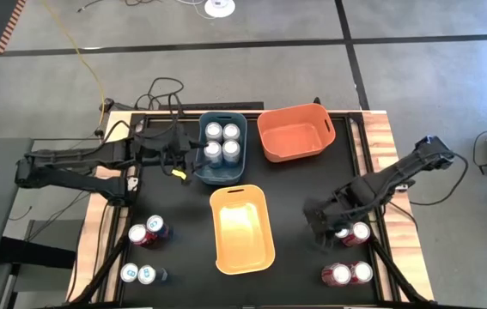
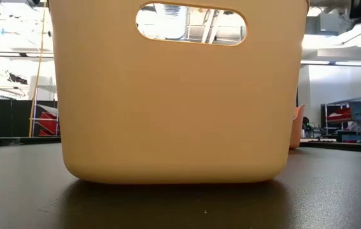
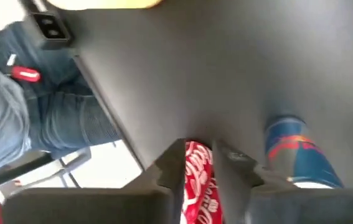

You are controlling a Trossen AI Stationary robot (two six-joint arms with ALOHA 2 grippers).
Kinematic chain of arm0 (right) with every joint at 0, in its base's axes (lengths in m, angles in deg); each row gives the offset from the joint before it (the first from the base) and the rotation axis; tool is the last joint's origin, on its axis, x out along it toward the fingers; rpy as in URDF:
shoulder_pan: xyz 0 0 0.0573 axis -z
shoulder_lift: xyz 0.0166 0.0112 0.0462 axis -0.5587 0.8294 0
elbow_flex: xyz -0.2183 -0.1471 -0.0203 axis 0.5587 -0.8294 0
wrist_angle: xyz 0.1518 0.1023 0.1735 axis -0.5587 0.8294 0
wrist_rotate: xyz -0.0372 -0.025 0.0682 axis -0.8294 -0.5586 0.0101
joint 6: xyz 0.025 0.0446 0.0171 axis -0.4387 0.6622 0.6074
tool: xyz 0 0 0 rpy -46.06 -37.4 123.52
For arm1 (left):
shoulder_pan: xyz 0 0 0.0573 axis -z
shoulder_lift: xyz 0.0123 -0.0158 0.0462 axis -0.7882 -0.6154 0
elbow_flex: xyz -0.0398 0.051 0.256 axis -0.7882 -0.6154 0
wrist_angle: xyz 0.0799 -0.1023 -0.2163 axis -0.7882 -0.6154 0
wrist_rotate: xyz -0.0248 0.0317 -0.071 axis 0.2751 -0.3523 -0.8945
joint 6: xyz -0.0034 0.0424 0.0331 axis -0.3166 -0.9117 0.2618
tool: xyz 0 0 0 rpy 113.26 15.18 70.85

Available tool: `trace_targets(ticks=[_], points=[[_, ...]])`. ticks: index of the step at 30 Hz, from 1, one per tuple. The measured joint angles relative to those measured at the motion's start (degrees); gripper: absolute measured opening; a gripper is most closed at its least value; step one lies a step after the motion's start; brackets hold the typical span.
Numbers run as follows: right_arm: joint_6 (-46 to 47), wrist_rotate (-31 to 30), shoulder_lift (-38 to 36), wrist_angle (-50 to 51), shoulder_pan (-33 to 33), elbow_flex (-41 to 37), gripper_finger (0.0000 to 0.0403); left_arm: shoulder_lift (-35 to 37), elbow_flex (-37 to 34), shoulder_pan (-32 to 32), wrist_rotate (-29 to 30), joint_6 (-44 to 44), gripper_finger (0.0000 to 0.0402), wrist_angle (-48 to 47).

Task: Sort soda cans
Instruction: Put the top right blue soda can into the orange bin

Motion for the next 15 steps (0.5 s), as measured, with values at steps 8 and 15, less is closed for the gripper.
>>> trace_targets(ticks=[8, 15], points=[[2.7, -0.6, 0.2, 8.0, -1.6, 6.4, 0.0252, -0.3, 0.0, 0.0, 0.1, 0.1, 0.0253, -2.6], [4.5, -1.0, 0.2, 22.3, -2.5, 5.6, 0.0295, -0.3, 0.0, 0.0, 0.1, 2.9, 0.0253, -4.8]])
